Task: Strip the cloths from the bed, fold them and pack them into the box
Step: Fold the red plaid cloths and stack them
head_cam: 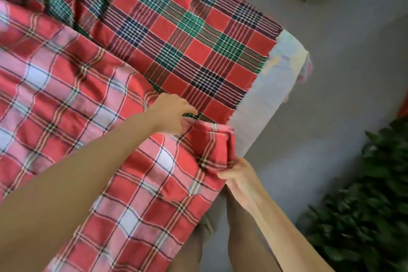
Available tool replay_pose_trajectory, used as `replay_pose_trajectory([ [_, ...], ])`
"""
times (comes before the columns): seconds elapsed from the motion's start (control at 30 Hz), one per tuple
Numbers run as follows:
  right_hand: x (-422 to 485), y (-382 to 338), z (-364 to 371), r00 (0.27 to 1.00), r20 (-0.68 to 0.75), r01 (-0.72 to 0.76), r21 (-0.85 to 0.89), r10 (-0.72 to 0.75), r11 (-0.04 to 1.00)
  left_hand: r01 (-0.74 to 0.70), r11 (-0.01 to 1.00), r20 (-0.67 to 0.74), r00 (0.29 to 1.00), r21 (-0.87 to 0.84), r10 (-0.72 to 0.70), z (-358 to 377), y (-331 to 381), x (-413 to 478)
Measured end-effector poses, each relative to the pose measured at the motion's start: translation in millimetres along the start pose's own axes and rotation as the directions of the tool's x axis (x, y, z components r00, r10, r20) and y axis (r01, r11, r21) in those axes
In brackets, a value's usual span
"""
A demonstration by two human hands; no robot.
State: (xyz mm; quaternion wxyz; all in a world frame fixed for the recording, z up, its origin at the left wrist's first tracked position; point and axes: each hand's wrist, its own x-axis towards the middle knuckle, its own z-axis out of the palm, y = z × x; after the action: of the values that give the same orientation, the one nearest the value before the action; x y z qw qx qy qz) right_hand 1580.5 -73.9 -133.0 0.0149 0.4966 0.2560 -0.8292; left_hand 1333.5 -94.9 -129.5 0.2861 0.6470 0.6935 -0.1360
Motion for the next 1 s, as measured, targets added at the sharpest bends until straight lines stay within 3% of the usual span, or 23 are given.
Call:
replay_pose_trajectory([
  [0.1,15.4,-27.9,-3.0,0.999,0.016,-0.028,0.021,0.028,0.999,-0.019,0.994,0.282,0.959,0.109,-0.012,-4.7,9.5,24.4],
  [0.23,28.5,-51.5,-7.4,0.985,-0.139,0.07,-0.231,-0.104,0.97,0.04,0.999,0.285,0.958,-0.014,-0.034,-2.2,17.8,43.6],
  [0.33,24.5,-59.0,-23.8,0.94,-0.092,0.235,-0.52,-0.328,0.821,0.056,0.995,0.25,0.968,-0.082,-0.034,-4.8,20.3,50.0],
  [0.4,29.2,-55.0,-39.4,0.895,-0.14,0.235,-0.659,-0.424,0.714,0.095,0.989,0.322,0.945,-0.114,-0.054,-11.7,16.1,52.7],
  [0.5,39.2,-52.3,-50.9,0.857,-0.229,0.166,-0.725,-0.461,0.668,0.24,0.934,0.483,0.871,-0.265,-0.087,-29.2,0.6,54.3],
  [0.57,46.1,-53.3,-51.3,0.85,-0.254,0.11,-0.772,-0.462,0.626,0.147,0.977,0.412,0.908,-0.152,-0.073,-33.0,-9.7,57.4],
  [0.67,60.8,-53.4,-49.8,0.825,-0.316,-0.01,-0.837,-0.468,0.548,-0.031,0.972,0.087,0.996,0.233,0.011,-31.3,-15.5,67.8],
  [0.8,78.0,-48.8,-42.8,0.788,-0.43,-0.178,-0.844,-0.44,0.506,-0.072,0.979,-0.174,0.979,0.189,0.105,-6.2,-21.1,76.4],
  [0.87,75.8,-50.3,-34.3,0.729,-0.419,-0.259,-0.901,-0.542,0.348,0.096,0.991,-0.207,0.975,0.088,-0.076,2.4,-29.5,72.7],
  [0.93,73.4,-48.5,-29.5,0.669,-0.242,-0.298,-0.954,-0.702,0.044,0.248,0.968,-0.198,0.951,0.035,-0.236,9.1,-44.5,66.7],
  [1.0,72.3,-47.5,-26.4,0.676,-0.055,-0.234,-0.962,-0.735,-0.143,0.268,0.963,-0.171,0.949,-0.017,-0.267,11.4,-56.7,58.7],
])
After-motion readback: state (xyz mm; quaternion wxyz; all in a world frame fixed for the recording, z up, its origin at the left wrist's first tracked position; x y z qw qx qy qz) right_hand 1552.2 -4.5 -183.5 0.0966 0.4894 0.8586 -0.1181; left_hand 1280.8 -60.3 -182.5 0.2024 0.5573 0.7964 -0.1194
